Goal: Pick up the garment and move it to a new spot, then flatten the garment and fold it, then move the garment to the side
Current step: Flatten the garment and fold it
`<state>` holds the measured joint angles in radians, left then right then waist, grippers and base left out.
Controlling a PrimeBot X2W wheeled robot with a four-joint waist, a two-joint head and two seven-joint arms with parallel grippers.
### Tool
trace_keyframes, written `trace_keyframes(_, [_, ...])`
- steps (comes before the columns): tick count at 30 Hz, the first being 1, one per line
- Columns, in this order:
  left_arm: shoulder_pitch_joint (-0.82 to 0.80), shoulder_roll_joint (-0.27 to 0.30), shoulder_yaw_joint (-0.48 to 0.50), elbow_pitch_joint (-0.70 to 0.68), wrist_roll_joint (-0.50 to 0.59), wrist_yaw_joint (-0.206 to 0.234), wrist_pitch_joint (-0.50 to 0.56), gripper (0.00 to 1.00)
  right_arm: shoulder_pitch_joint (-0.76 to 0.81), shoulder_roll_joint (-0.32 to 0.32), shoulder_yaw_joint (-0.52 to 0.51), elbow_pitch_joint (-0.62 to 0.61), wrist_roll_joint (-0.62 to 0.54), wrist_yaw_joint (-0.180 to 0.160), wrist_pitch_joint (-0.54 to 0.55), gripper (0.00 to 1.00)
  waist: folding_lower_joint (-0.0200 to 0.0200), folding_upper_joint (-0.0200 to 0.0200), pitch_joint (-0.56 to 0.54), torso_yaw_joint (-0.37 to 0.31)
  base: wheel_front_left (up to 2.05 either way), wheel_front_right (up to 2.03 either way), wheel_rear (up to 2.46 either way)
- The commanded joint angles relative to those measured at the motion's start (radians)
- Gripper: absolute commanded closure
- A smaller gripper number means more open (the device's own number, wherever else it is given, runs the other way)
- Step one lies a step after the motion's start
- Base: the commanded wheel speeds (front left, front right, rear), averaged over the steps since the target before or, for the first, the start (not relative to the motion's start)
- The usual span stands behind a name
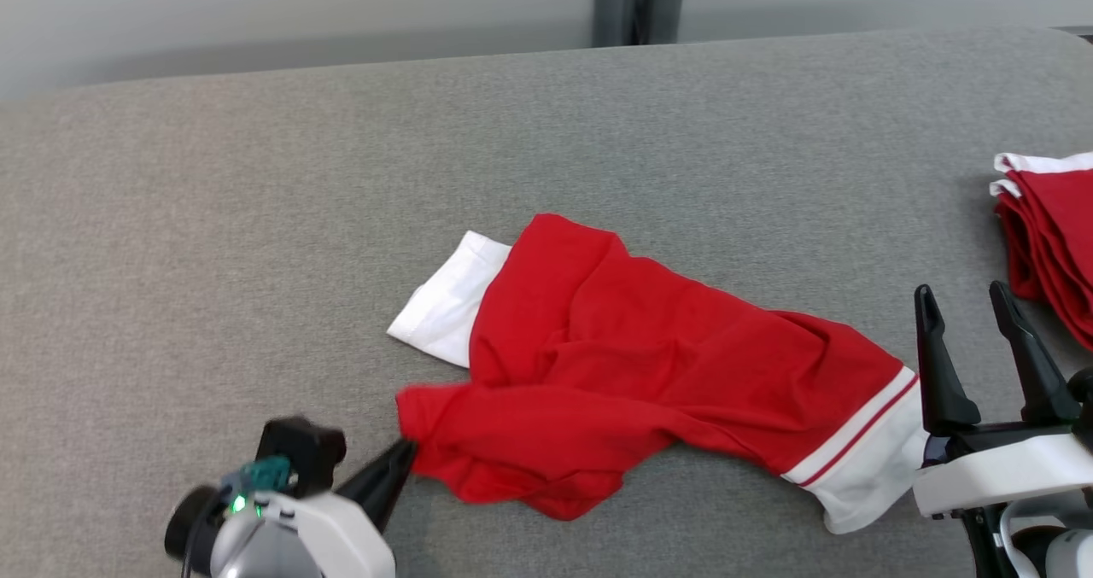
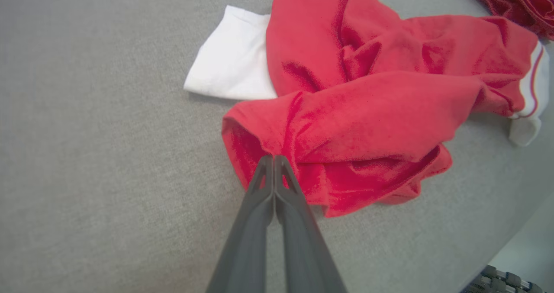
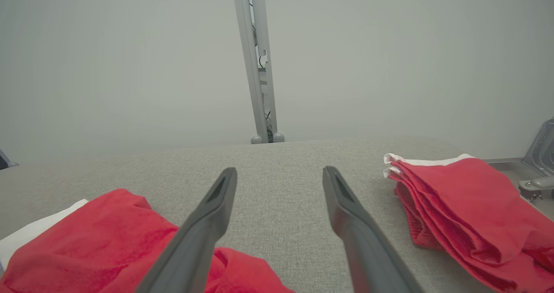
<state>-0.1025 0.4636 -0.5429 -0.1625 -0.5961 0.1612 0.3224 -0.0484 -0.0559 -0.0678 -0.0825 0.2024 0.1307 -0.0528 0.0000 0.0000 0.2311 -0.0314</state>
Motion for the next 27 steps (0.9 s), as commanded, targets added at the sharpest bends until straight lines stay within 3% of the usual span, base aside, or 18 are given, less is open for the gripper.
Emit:
trace_keyframes(1, [0.048, 0.016, 0.000, -0.011, -0.028, 0.006, 0.014, 1.00, -0.006, -0.003, -0.009, -0.006, -0.004, 0.000, 0.004, 0.00, 0.0000, 0.0000, 0.007, 0.021, 0.00, 0.00, 0.00])
trace_keyframes(15, [0.084, -0.024, 0.008, 0.145, -0.077, -0.034, -0.082, 1.00, -0.023, -0.022, -0.003, -0.017, 0.003, 0.000, 0.023, 0.00, 0.0000, 0.0000, 0.018, 0.074, 0.00, 0.00, 0.00])
trace_keyframes(16, [0.082, -0.028, 0.012, 0.157, -0.075, -0.027, -0.092, 0.93, -0.023, -0.022, -0.002, -0.017, 0.004, 0.000, 0.023, 0.00, 0.0000, 0.0000, 0.018, 0.073, 0.00, 0.00, 0.00])
trace_keyframes(17, [0.078, -0.034, 0.023, 0.162, -0.074, -0.022, -0.112, 0.39, -0.022, -0.022, -0.004, -0.018, 0.005, 0.000, 0.022, 0.00, 0.0000, 0.0000, 0.017, 0.073, 0.00, 0.00, 0.00])
trace_keyframes(18, [0.074, -0.044, 0.036, 0.164, -0.076, -0.015, -0.135, 0.00, -0.021, -0.022, -0.007, -0.019, 0.006, 0.000, 0.020, 0.00, 0.0000, 0.0000, 0.016, 0.072, 0.00, 0.00, 0.00])
trace_keyframes(27, [0.056, -0.077, 0.185, 0.070, -0.059, 0.071, -0.357, 0.00, -0.011, -0.017, -0.038, -0.044, -0.010, 0.000, 0.010, 0.00, 0.0000, 0.0000, -0.007, 0.063, 0.00, 0.00, 0.00])
